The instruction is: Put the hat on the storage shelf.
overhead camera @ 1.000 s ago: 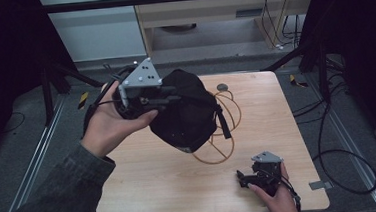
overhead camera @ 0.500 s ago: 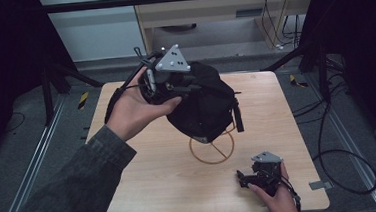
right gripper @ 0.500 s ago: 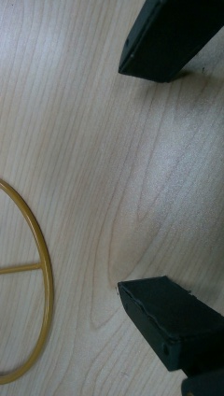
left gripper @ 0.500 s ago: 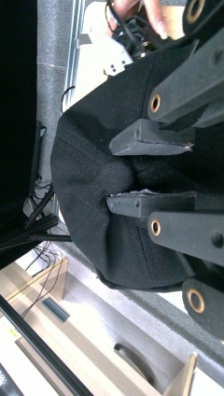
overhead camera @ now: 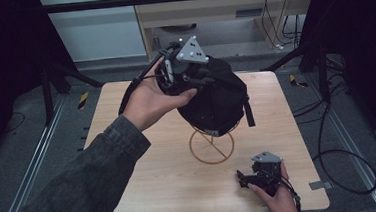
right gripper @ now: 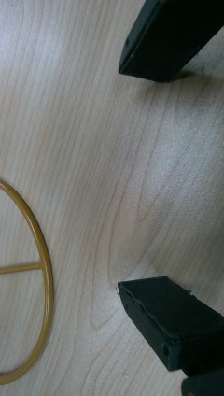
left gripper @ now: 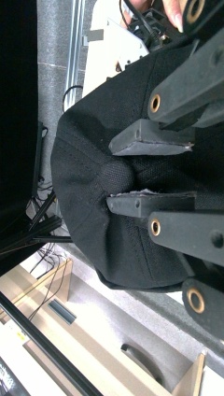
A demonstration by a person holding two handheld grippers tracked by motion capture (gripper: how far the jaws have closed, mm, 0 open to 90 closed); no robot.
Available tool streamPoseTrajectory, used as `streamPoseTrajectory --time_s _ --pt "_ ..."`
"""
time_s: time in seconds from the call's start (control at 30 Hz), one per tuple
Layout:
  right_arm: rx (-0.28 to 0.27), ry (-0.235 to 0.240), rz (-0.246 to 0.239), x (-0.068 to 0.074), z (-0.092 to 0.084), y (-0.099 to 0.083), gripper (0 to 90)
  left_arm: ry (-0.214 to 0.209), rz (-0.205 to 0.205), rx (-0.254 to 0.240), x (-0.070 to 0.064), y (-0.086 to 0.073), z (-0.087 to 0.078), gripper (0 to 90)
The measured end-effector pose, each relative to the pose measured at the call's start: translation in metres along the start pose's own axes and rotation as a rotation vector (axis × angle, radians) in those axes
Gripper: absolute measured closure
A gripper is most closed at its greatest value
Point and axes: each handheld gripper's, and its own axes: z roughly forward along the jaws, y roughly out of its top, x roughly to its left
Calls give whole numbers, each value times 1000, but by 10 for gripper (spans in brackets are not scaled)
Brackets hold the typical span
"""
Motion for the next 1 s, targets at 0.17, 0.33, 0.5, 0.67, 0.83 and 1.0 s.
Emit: streamPoseTrajectory --time_s 0.17,0.33,0.5,0.67,0.83,1.0 --pt "0 0 0 0 0 0 4 -1 0 1 0 4 7 727" --pt "0 0 0 0 0 0 4 -5 2 2 -1 7 13 727" --pt "0 0 1 0 0 0 4 -4 1 3 0 9 18 727" --pt "0 -1 1 0 0 0 4 -8 1 10 0 9 23 726" --pt "0 -1 0 0 0 0 4 -13 0 16 -1 10 29 725" --pt "2 -1 0 0 0 0 4 -13 -6 34 0 8 37 724"
